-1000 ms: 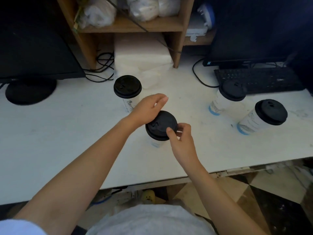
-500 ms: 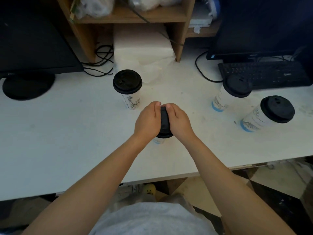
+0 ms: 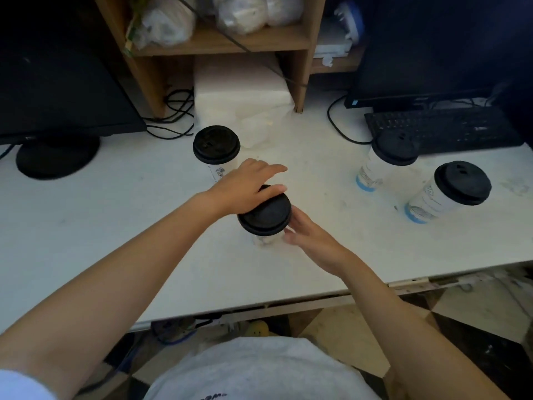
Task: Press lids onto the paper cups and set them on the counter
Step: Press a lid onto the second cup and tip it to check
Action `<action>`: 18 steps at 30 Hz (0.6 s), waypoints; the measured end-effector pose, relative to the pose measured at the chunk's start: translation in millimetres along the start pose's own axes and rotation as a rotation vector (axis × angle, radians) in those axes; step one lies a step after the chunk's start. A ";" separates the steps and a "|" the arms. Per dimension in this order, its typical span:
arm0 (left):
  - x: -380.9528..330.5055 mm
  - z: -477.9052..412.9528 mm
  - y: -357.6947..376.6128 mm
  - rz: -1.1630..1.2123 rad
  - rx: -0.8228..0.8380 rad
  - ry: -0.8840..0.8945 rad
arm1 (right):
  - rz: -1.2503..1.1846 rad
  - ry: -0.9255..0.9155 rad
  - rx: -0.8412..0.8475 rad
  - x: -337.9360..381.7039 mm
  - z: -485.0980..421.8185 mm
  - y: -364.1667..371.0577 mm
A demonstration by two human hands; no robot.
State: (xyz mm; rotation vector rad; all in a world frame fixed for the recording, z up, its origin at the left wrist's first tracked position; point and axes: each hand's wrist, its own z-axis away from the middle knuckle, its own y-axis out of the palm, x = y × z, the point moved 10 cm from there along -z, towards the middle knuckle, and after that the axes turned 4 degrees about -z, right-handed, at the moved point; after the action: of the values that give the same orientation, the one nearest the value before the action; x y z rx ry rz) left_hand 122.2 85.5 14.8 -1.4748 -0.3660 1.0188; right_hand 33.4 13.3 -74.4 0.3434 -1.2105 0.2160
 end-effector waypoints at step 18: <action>-29.0 -3.9 12.7 -0.342 -0.099 -0.065 | 0.340 -0.011 -0.039 -14.2 -55.4 2.5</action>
State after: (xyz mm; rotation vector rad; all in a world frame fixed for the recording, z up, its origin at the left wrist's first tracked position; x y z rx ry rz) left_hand 104.7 58.9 13.3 -1.4090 -0.6979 0.7833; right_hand 76.1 36.5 -104.5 0.1027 -1.2776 0.4834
